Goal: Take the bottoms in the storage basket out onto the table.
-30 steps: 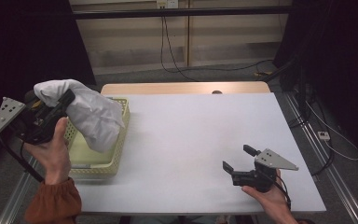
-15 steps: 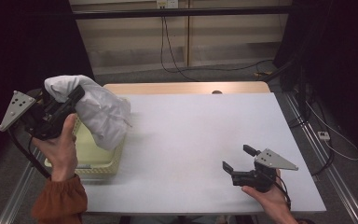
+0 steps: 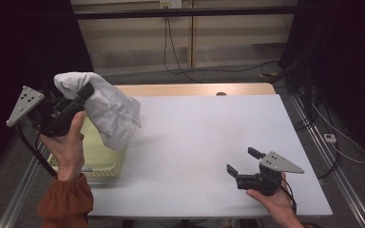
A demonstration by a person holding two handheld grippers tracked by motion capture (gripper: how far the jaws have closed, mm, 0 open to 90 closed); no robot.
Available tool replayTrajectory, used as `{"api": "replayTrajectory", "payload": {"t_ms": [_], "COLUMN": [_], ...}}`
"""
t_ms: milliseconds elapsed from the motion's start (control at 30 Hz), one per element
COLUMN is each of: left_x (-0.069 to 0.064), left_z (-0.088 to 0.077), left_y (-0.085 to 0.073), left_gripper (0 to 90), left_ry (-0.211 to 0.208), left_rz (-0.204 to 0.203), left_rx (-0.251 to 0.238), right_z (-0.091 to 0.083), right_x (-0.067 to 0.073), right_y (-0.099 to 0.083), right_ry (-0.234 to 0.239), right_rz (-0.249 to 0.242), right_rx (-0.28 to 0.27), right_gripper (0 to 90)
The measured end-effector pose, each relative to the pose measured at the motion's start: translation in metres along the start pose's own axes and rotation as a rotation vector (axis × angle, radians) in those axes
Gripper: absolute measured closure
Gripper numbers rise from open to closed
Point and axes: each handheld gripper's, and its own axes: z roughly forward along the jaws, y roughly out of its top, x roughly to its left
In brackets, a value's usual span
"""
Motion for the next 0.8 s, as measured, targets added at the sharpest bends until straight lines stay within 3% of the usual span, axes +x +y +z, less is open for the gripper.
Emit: {"api": "replayTrajectory", "payload": {"t_ms": [533,800], "left_x": [-0.015,-0.023], "left_z": [0.018,0.028], "left_y": [0.003,0.0], "left_gripper": [80.2,80.1], "left_ry": [-0.048,-0.078], "left_rz": [-0.005,0.001], "left_rx": [-0.003,0.026], "right_z": [0.0,0.0], "right_x": [0.0,0.0], "right_y": [0.0,0.0], "right_ry": [0.005,0.003], "right_rz": [-0.001,-0.002], "right_rx": [0.001,0.002], "right_gripper": [3.5,3.5]}}
